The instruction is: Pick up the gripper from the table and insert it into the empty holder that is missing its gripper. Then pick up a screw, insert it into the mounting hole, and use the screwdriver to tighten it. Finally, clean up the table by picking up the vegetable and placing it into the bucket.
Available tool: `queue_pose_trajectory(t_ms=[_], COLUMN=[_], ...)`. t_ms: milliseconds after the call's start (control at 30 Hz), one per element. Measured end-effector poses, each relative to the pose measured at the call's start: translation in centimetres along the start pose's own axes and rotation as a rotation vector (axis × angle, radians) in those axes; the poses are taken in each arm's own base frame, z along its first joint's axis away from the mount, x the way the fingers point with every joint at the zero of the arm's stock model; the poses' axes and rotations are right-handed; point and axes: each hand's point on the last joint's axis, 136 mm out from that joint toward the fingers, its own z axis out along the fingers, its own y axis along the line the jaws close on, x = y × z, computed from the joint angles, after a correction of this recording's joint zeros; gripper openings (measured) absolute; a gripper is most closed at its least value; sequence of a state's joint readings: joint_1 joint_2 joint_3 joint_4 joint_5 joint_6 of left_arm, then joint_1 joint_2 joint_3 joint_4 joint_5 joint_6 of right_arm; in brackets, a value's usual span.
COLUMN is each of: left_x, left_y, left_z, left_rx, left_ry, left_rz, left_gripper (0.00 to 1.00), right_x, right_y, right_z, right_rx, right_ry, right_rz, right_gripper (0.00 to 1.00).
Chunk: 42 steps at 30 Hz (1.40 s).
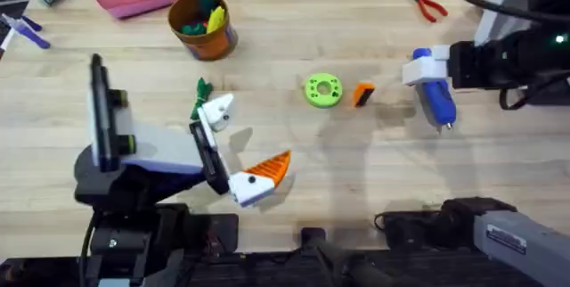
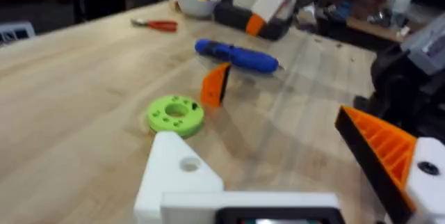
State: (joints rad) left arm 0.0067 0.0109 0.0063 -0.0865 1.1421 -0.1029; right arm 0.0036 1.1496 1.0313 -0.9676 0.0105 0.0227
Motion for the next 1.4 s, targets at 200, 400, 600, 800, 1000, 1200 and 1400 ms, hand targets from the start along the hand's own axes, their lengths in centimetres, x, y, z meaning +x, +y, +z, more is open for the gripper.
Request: queue_pose_trajectory(t_ms=[200,400,600,800,1000,1200,1400], left_x=[0.8,0.9,0.9,0.9,0.9,0.9,0.9], left_y=[-1.7,-2.4,-2.5,-2.5,-2.4,-2.4,-2.4], left_z=[-0.1,-0.2,-0.2,-0.2,-0.2,-0.2,-0.2], left_rx=[0.102,0.14,0.151,0.15,0.142,0.141,0.141], left_ry=[0.02,0.016,0.015,0.015,0.018,0.019,0.02], left_rz=[0.147,0.215,0.23,0.23,0.183,0.16,0.153], left_gripper=[0.985,0.985,0.985,0.985,0.985,0.985,0.985], right_x=[0.0,0.0,0.0,0.0,0.0,0.0,0.0], right_y=[0.0,0.0,0.0,0.0,0.0,0.0,0.0], right_z=[0.0,0.0,0.0,0.0,0.0,0.0,0.0], right_rx=[0.0,0.0,0.0,0.0,0.0,0.0,0.0], right_ry=[0.0,0.0,0.0,0.0,0.0,0.0,0.0], right_rz=[0.0,0.0,0.0,0.0,0.0,0.0,0.0], right_gripper=[0.994,0.994,0.993,0.993,0.993,0.994,0.994])
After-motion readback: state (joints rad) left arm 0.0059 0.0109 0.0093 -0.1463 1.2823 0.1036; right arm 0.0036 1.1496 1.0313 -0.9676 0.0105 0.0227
